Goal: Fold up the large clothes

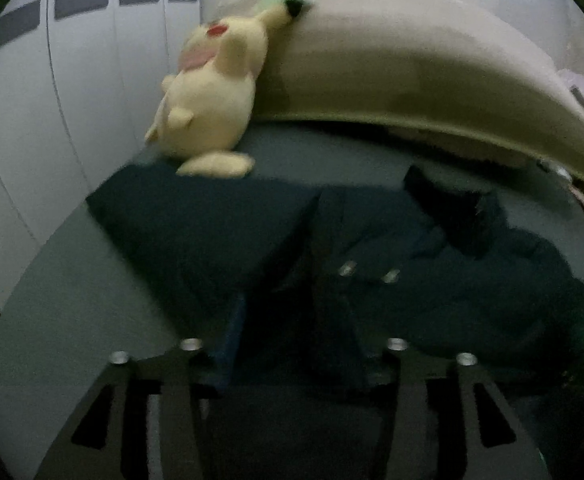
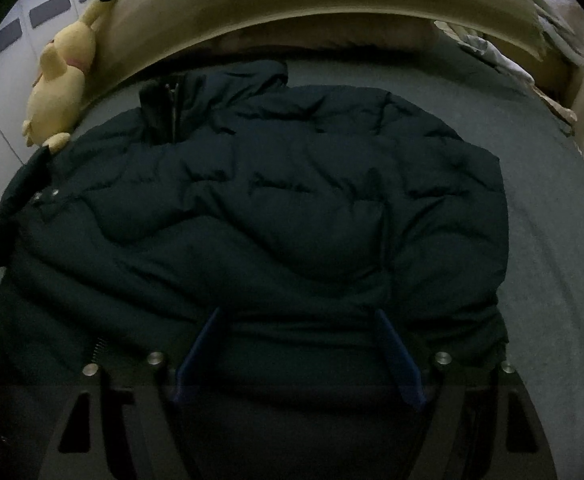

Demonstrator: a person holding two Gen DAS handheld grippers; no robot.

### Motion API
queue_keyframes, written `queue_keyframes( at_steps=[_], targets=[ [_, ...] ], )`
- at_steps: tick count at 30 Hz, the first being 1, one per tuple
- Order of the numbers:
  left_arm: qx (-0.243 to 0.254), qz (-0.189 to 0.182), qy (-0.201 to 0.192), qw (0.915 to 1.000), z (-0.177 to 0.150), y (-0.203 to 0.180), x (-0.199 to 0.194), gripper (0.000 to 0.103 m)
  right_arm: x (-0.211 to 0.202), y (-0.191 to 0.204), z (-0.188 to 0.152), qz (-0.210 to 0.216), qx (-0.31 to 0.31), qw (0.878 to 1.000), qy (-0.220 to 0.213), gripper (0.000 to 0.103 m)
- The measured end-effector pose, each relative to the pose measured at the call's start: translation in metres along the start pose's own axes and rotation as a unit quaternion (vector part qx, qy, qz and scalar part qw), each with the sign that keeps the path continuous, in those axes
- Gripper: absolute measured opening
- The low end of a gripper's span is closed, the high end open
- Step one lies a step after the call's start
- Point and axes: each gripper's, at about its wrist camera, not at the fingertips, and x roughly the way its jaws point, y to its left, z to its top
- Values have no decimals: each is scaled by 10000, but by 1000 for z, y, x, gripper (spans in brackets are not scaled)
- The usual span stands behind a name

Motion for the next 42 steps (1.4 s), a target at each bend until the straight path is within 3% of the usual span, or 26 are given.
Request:
queue_keyframes(
  at_steps=[4, 7, 10, 15, 19, 25, 28, 33, 36, 39, 42],
  targets=[
    [386, -91, 146, 9991, 6, -37, 23, 61, 1, 3, 0, -69, -68, 9999, 39, 82],
    [553, 72, 573, 9968, 4, -54, 57, 61, -4, 1, 3, -15, -83, 9998, 158, 82],
    [663, 220, 972, 9928, -2, -58, 85, 64, -24, -11, 12, 266, 157, 9995, -108, 82],
    [833, 322, 975, 9912, -9, -59, 91, 64, -25, -43, 47, 195, 703, 9967, -362, 83],
    [755, 263, 1075, 9910, -6, -60, 97, 64, 19, -74, 63, 198, 1328, 9908, 150, 83],
    [796, 278, 1080, 9906, -9, -61, 99, 65, 23, -61, 66, -134, 972, 9949, 229, 89],
    [777, 164, 1057, 9912, -6, -57, 96, 64, 1, -58, 66, -107, 1040, 9945, 109, 89],
    [683, -164, 747, 9947, -3, -43, 62, 65, -55, -31, 43, 102, 694, 9963, -491, 89],
    [413, -589, 410, 9966, 1, -18, 21, 73, -71, -3, 20, 259, 375, 9972, -599, 89],
    [84, -827, 166, 9964, 4, 20, -5, 79, -53, 17, 4, 165, 41, 9991, -392, 89],
    [-438, -848, 231, 9952, 11, 72, -5, 79, -24, 19, -5, -39, 0, 9999, -104, 89]
  ],
)
